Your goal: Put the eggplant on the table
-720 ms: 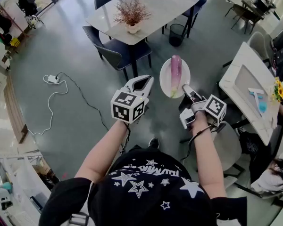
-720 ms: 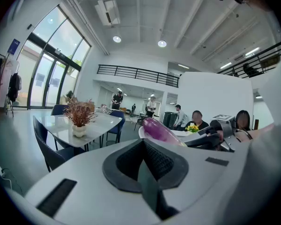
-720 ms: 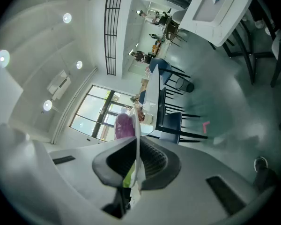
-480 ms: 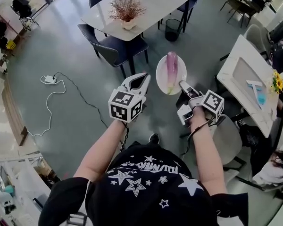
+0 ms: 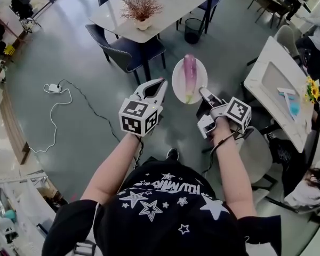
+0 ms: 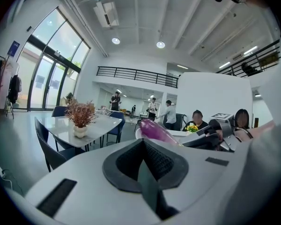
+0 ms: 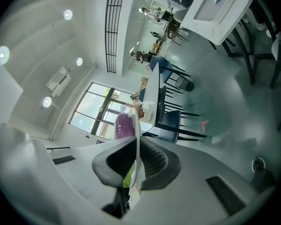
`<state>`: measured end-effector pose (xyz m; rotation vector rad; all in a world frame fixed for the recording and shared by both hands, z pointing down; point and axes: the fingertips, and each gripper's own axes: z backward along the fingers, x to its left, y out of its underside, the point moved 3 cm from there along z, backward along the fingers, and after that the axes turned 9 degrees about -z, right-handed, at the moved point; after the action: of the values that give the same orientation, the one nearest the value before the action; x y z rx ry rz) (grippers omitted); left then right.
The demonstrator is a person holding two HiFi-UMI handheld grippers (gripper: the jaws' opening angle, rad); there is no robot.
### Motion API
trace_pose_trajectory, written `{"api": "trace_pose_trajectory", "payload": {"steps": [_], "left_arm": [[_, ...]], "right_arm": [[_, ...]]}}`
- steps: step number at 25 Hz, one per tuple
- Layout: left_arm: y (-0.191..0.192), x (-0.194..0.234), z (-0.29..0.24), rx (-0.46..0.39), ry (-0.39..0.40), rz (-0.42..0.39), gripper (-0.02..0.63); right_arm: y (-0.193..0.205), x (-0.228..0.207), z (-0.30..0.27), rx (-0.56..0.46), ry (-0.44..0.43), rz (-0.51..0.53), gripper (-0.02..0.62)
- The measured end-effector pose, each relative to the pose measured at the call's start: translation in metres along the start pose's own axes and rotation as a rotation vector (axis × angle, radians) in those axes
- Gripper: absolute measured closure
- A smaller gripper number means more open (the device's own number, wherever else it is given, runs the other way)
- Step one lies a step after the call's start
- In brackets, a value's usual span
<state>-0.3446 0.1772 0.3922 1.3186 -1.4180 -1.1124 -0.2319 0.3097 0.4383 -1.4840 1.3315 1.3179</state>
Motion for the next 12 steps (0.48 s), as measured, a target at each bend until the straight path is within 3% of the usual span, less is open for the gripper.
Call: {"api": "trace_pose_trajectory", "payload": {"steps": [12], "left_arm": [[-0.002, -0.014, -0.013, 0.000, 0.000, 0.000, 0.598]], "right_arm": [[0.000, -0.005, 0.001, 0.031, 0.004, 0.013, 0.574]]}}
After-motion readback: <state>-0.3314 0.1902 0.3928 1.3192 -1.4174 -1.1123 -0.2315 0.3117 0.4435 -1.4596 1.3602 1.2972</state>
